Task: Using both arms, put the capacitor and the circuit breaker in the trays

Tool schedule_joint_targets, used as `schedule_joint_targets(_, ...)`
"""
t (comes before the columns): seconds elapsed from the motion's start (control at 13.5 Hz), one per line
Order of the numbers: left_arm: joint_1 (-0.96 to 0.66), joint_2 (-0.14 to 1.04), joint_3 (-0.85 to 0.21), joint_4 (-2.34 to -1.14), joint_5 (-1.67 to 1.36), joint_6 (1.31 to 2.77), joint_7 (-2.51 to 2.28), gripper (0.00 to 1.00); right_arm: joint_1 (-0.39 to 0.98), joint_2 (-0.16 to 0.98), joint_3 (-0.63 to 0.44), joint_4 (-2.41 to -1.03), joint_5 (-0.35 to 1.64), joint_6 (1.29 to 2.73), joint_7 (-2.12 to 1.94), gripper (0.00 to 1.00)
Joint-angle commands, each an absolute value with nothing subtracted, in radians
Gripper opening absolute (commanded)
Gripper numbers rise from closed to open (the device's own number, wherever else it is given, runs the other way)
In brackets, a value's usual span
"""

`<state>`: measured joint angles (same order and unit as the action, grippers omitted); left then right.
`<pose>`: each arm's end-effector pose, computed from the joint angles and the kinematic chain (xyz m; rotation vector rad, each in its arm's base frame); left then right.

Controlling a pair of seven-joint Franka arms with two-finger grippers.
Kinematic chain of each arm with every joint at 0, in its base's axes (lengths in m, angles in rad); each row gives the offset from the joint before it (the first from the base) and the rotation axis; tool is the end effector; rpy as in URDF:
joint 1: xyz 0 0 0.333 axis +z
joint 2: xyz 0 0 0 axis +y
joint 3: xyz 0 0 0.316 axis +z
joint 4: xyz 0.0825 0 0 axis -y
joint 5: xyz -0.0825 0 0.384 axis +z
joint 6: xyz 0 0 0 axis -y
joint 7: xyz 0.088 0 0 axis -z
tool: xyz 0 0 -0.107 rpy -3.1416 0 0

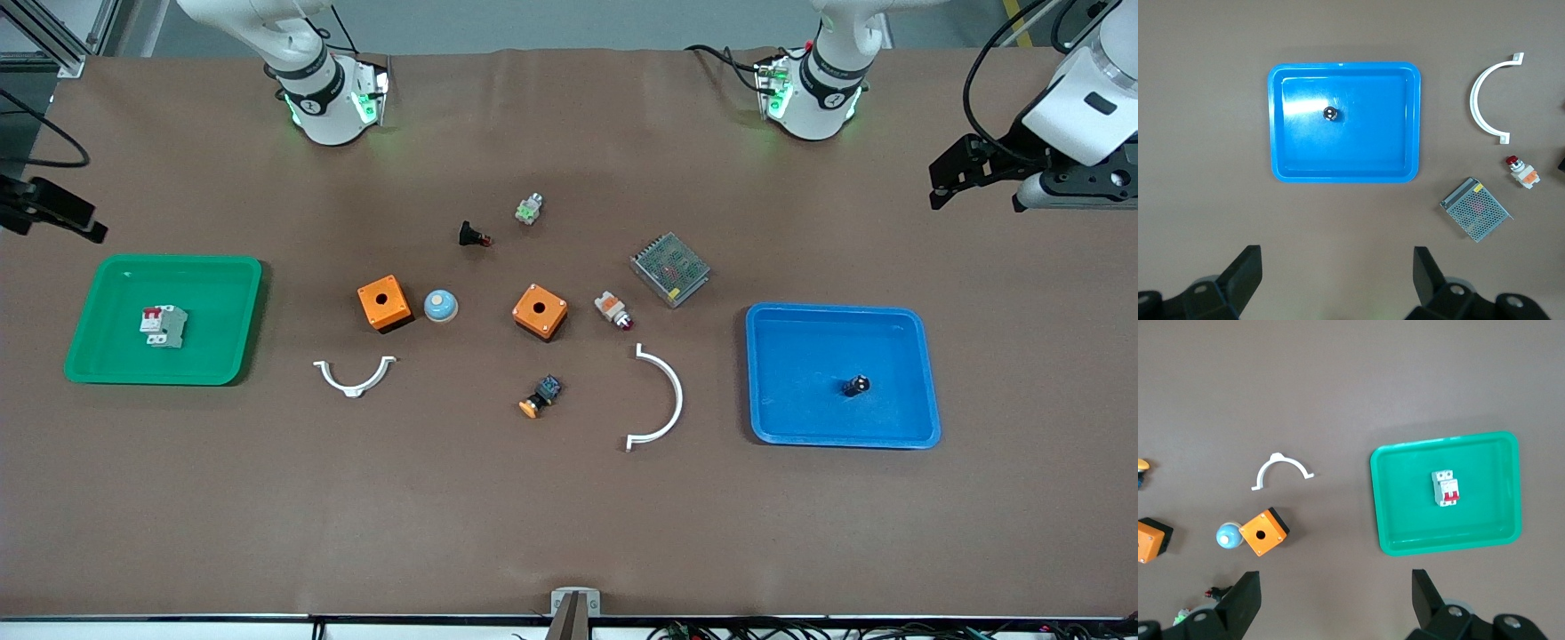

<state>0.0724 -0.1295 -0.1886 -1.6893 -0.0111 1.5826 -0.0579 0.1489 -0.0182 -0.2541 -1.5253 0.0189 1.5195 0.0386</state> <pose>0.5108 -0.0674 0.6375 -3.1289 0.0892 -0.0338 0.5413 -0.0565 0.6510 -3.1106 0.2223 -0.0196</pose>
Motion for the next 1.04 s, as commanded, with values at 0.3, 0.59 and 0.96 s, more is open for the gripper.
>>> schedule_joint_targets(0.3,0.069,-0.092,-0.198,-1.654,0.046,1.559,-0.06,1.0,0.138,0.031,-0.268,-1.454,0.023,1.511,0.049,1.0)
schedule_joint_targets(0.59,0.069,-0.089,-0.204,-1.632,0.049,1.559,-0.061,1.0,0.15,0.038,-0.264,-1.454,0.028,1.514,0.049,1.0)
schedule_joint_targets(0.96,0.078,-0.089,-0.201,-1.628,-0.007,1.554,-0.06,1.0,0.153,0.046,-0.264,-1.453,0.029,1.514,0.049,1.0)
